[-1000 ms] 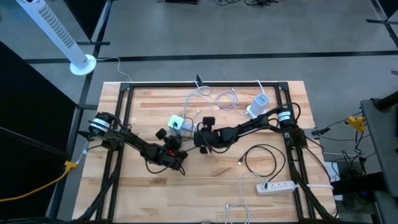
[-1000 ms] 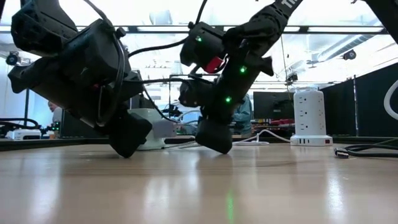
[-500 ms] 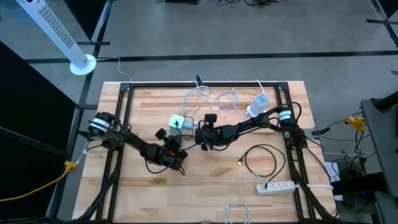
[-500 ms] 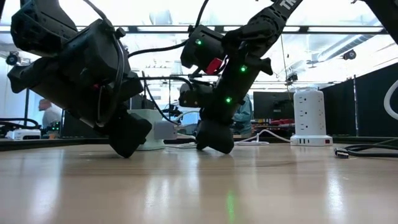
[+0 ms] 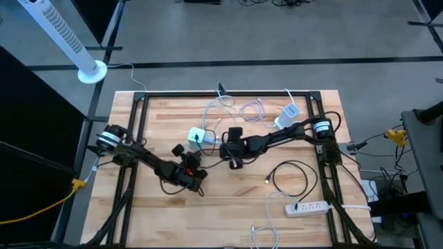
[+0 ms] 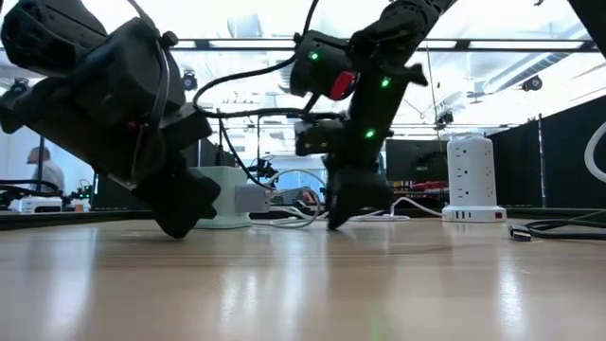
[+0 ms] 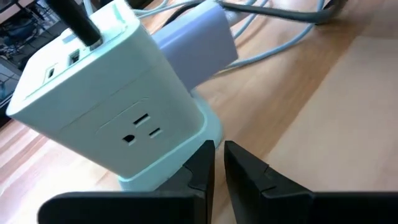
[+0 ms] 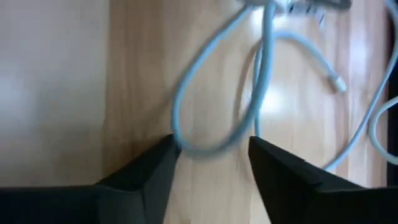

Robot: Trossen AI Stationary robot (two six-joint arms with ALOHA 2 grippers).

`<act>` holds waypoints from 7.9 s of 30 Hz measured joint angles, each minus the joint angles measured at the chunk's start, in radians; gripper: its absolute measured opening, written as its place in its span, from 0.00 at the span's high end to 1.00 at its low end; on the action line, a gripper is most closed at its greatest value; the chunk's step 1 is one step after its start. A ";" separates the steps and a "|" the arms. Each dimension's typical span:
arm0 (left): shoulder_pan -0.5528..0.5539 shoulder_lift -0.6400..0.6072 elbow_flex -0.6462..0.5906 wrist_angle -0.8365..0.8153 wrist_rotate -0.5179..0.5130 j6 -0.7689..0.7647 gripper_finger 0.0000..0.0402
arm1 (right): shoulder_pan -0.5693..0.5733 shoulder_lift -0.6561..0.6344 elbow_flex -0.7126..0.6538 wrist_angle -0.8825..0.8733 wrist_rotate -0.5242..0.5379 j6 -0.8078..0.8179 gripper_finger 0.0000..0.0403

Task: Insert USB
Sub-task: Adjust the cables on the table, then return to Home Position

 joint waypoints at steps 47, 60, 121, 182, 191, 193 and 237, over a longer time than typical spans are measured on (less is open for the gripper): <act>-0.244 -0.527 0.002 0.116 -0.294 0.176 0.94 | -0.046 -1.249 -0.621 0.076 -0.301 0.143 0.50; 0.032 -0.483 0.002 0.430 0.018 0.507 0.94 | -0.057 -1.549 -1.011 0.608 -0.369 0.147 0.58; 0.451 -1.478 -0.666 0.569 0.751 0.708 0.94 | -0.107 -1.826 -1.268 0.643 -0.524 0.316 1.00; 0.286 -1.781 -0.666 0.139 0.606 0.766 0.94 | -0.132 -1.992 -1.268 0.440 -0.420 0.267 1.00; 0.287 -1.694 -0.666 0.139 0.599 0.717 0.94 | -0.132 -1.987 -1.268 0.441 -0.404 0.278 1.00; 0.287 -1.670 -0.666 0.140 0.599 0.738 0.94 | -0.132 -1.964 -1.268 0.441 -0.404 0.274 1.00; 0.291 -1.818 -0.666 0.259 0.591 0.764 0.94 | -0.127 -2.016 -1.268 0.488 -0.404 0.302 1.00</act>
